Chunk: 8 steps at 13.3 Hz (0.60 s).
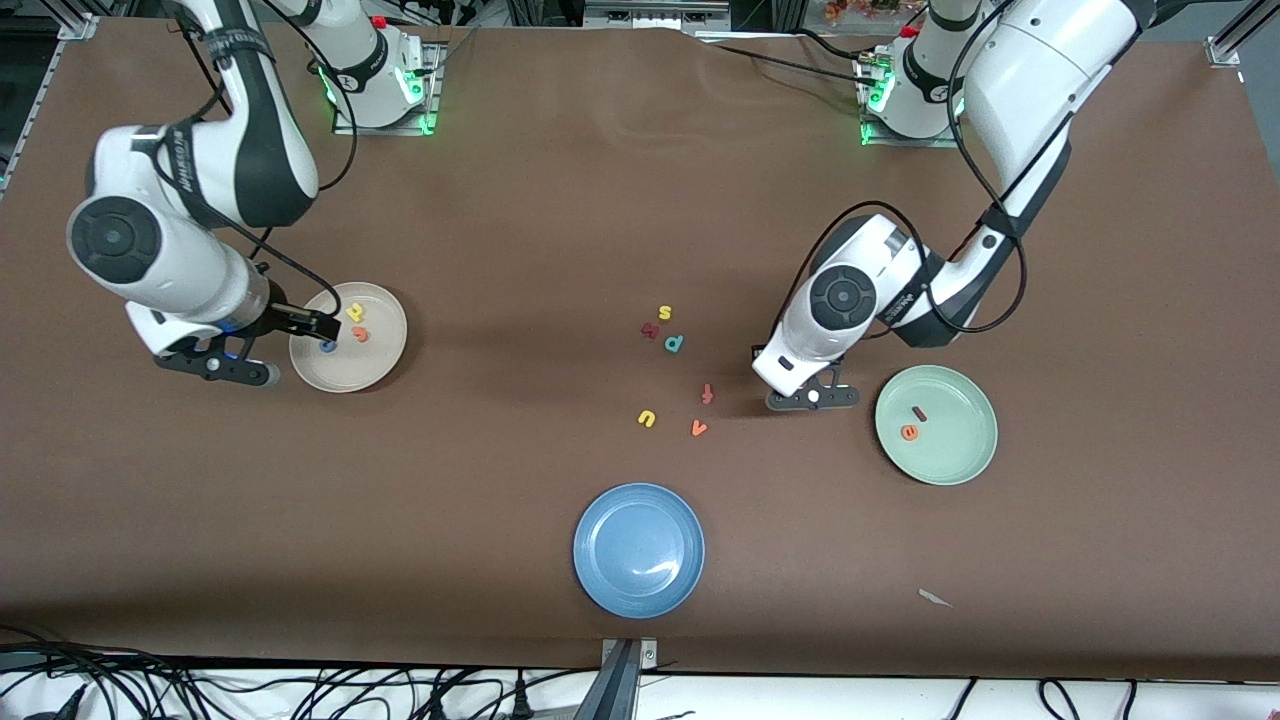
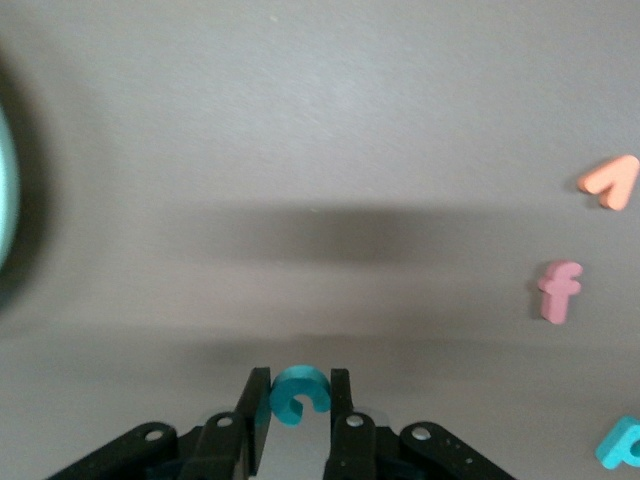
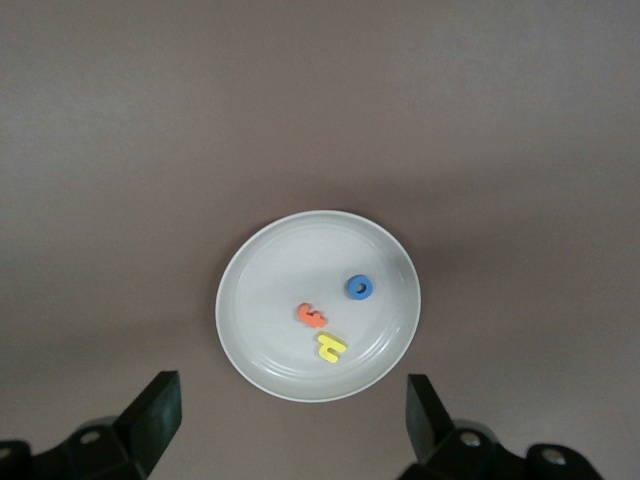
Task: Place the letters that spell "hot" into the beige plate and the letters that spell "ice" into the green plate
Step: 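Release the yellow letter and withdraw the right gripper while the left gripper lifts the c, then lower the teal c onto the green plate and open the left gripper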
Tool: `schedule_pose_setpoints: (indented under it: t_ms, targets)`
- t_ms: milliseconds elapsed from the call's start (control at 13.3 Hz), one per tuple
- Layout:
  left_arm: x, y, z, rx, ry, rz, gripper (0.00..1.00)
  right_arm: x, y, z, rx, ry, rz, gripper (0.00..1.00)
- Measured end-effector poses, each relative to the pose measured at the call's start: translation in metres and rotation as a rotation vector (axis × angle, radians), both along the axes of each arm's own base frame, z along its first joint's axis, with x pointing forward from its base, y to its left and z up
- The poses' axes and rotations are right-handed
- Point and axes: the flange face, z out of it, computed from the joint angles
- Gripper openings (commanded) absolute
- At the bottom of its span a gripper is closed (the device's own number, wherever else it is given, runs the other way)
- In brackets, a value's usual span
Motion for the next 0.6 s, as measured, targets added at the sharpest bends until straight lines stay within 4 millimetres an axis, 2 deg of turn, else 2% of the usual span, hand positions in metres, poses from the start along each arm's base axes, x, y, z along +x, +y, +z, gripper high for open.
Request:
schedule_pose_setpoints:
  t_ms: [150, 300, 601]
  targets:
    - [0.009, 0.022, 0.001, 0.009, 0.020, -0.015, 0.00, 0.009, -0.004, 0.030, 0.002, -0.018, 0.004, 0.99]
    - [0.020, 0.045, 0.004, 0.003, 0.018, -0.028, 0.00, 0.015, -0.010, 0.050, 0.004, -0.041, 0.001, 0.99]
    - [0.022, 0.058, 0.004, 0.004, 0.032, -0.062, 0.00, 0.025, -0.023, 0.076, 0.008, -0.094, -0.019, 0.99]
